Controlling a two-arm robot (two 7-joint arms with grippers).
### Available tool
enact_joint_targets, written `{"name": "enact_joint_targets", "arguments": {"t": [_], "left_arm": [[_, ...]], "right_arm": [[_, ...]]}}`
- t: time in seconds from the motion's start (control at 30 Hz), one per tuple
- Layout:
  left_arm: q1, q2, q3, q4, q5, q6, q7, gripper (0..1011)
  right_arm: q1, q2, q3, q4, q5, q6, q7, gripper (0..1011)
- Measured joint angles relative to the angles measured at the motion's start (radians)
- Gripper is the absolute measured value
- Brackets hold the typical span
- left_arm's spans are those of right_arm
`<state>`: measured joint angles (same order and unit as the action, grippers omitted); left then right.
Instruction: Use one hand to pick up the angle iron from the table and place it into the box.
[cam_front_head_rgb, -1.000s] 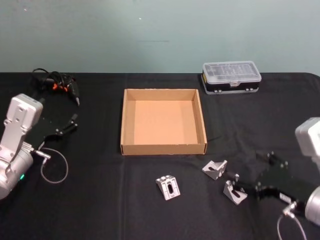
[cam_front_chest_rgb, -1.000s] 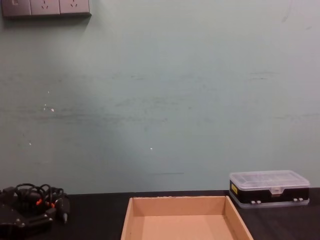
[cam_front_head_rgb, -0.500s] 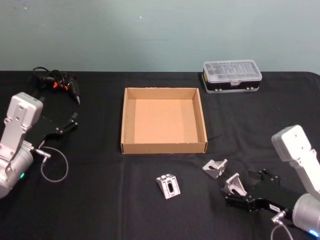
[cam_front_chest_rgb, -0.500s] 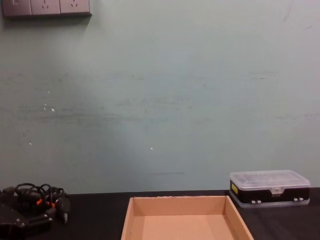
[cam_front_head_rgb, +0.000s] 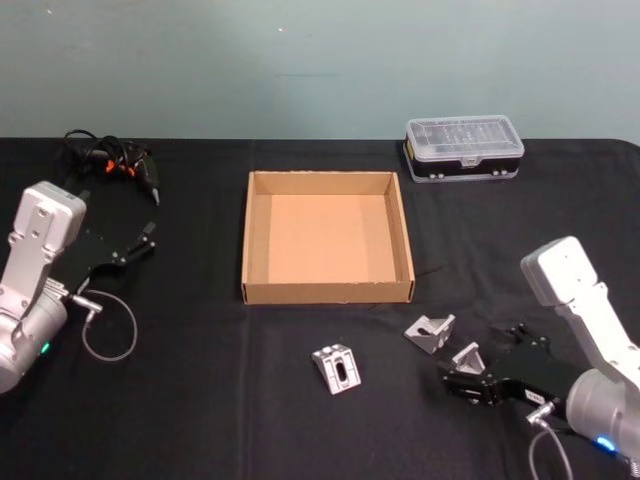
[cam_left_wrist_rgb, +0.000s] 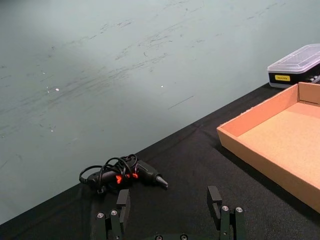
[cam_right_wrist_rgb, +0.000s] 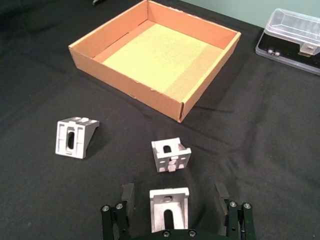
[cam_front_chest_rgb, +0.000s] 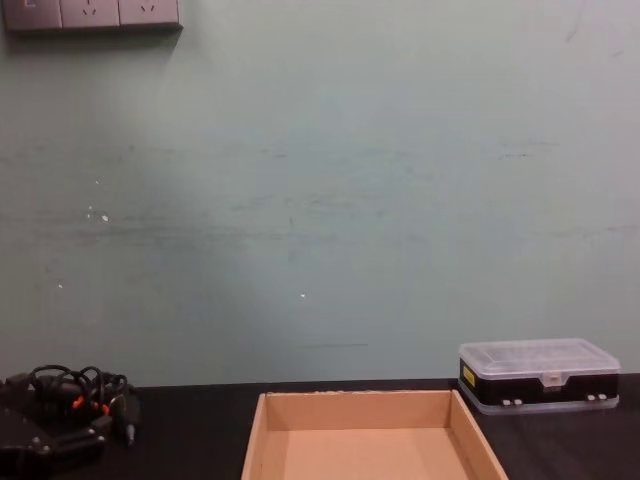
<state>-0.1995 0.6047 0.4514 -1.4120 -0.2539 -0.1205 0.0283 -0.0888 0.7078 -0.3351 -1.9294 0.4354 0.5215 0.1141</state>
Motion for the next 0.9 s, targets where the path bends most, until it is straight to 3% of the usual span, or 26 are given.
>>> {"name": "enact_joint_targets", "arguments": {"t": [0.57, 0.9], "left_arm": [[0.0, 0.0, 0.0, 0.0, 0.0, 0.0, 0.0, 1011], [0.0, 0.0, 0.0, 0.0, 0.0, 0.0, 0.0, 1011]], "right_arm": [[0.046, -0.069, -0.015, 0.064, -0.052, 0.019, 0.026, 1000], [0.047, -0.069, -0.014, 0.065, -0.053, 0.019, 0.027, 1000]]}}
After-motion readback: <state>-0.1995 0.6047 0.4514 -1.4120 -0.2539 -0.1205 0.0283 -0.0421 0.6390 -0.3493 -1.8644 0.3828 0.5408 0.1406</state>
